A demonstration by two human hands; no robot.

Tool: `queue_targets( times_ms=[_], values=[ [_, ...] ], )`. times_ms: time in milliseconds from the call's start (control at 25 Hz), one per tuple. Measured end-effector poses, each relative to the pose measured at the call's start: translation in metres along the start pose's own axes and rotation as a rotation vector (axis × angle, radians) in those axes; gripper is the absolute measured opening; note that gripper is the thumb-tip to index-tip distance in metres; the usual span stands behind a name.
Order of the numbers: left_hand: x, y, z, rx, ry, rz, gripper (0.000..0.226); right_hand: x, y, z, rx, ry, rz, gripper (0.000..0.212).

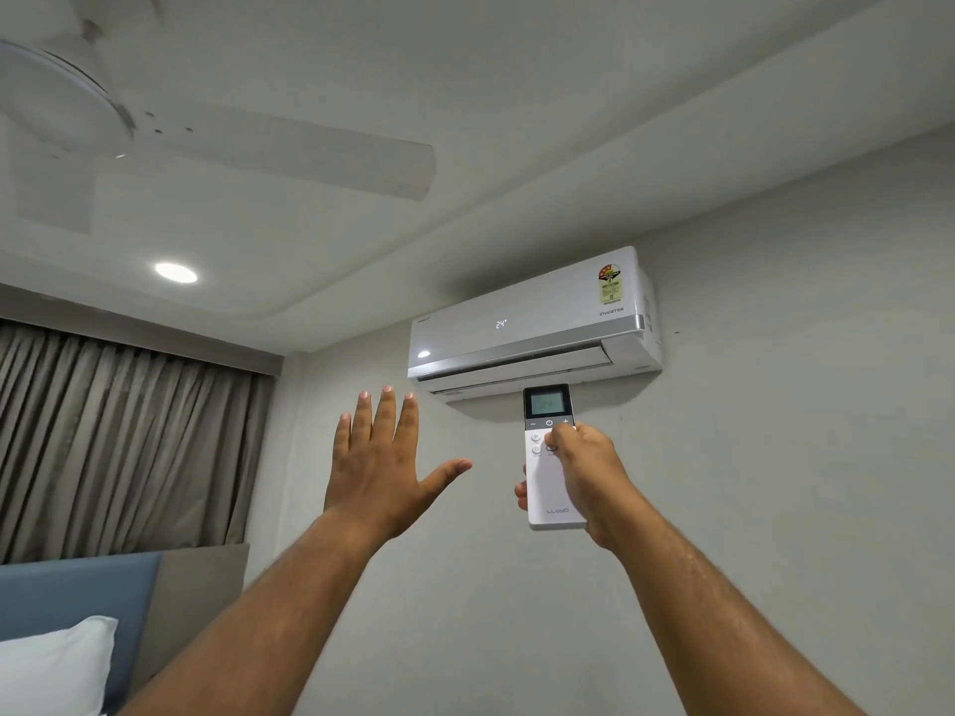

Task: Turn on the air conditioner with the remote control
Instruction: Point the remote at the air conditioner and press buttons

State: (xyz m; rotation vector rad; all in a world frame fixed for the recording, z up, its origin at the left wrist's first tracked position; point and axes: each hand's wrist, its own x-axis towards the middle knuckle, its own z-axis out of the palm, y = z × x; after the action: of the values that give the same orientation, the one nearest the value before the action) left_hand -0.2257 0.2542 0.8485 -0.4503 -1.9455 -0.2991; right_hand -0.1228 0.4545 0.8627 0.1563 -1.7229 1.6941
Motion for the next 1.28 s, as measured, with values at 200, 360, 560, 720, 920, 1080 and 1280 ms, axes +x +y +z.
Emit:
queue_targets(
  times_ms=[200,360,560,720,920,1080,1280],
  values=[
    [0.001,0.0,0.003,0.014,-0.01,0.001,0.112,0.002,0.003,-0.003,-0.009,-0.002,0.001,0.013],
    [0.003,0.0,0.005,0.014,-0.009,0.0,0.113,0.003,0.004,-0.004,-0.022,0.001,0.008,0.014],
    [0.004,0.002,0.008,0.005,-0.013,0.004,0.114,0.003,0.006,-0.005,-0.022,0.006,0.009,0.012],
    [0.005,0.001,0.009,-0.002,-0.012,-0.002,0.113,0.004,0.007,-0.007,-0.028,0.01,0.01,0.011],
    [0.005,0.002,0.01,-0.012,-0.01,-0.001,0.113,0.005,0.007,-0.01,-0.029,0.014,0.008,0.011],
    [0.004,0.004,0.008,-0.007,-0.006,0.003,0.113,0.004,0.007,-0.01,-0.045,0.022,0.0,0.012],
    [0.006,0.003,0.001,-0.016,0.01,0.01,0.114,0.001,0.004,-0.011,-0.048,0.025,0.002,0.009]
  ],
)
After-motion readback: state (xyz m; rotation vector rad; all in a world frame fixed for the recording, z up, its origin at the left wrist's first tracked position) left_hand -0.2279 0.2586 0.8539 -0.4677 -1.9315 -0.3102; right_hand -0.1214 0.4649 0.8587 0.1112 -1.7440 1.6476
